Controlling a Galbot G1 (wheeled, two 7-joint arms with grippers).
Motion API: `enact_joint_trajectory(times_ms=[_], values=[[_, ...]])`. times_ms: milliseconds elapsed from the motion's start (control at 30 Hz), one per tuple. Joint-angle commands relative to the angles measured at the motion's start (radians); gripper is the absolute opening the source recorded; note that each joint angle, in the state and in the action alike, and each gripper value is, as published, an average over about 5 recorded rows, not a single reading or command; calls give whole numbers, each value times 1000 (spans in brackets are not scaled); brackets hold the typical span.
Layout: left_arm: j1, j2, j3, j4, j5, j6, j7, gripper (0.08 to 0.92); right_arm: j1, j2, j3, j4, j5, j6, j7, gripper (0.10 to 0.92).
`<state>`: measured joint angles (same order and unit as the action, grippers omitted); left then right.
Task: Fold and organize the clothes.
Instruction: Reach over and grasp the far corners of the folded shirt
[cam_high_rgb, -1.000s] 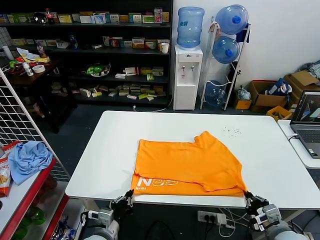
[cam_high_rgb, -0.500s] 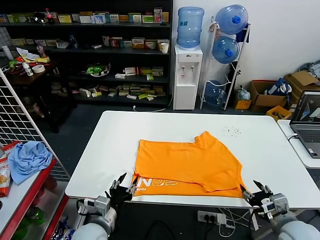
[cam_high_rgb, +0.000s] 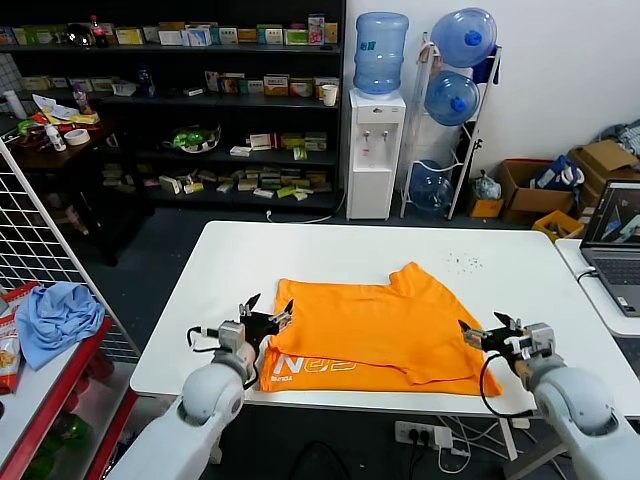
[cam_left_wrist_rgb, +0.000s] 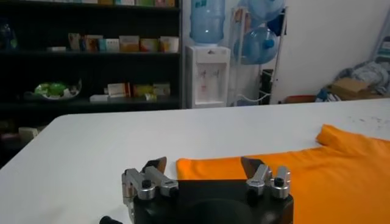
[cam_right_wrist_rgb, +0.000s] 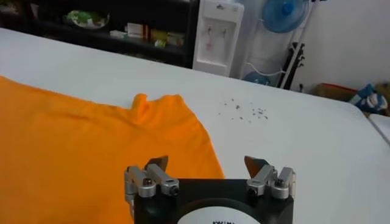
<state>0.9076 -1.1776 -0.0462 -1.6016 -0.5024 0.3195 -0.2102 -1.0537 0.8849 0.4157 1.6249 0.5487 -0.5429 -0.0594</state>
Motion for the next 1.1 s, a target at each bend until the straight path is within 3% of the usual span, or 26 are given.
enact_joint_trajectory(times_ms=[33,467,933,1100], values=[[-282,-101,71,341,-30,30,27,823,321,55,-125,-273,-36,-22,-110,823],[-391,-193,48,556,41,26,57,823,533,239,-185,-606,-163,62,-112,823],[-326,-182,54,521,41,89,45,823,545,294,-172,-730,-243,88,-152,817],[-302,-172,48,500,29,97,39,807,543,311,-173,-736,-253,112,-150,706]])
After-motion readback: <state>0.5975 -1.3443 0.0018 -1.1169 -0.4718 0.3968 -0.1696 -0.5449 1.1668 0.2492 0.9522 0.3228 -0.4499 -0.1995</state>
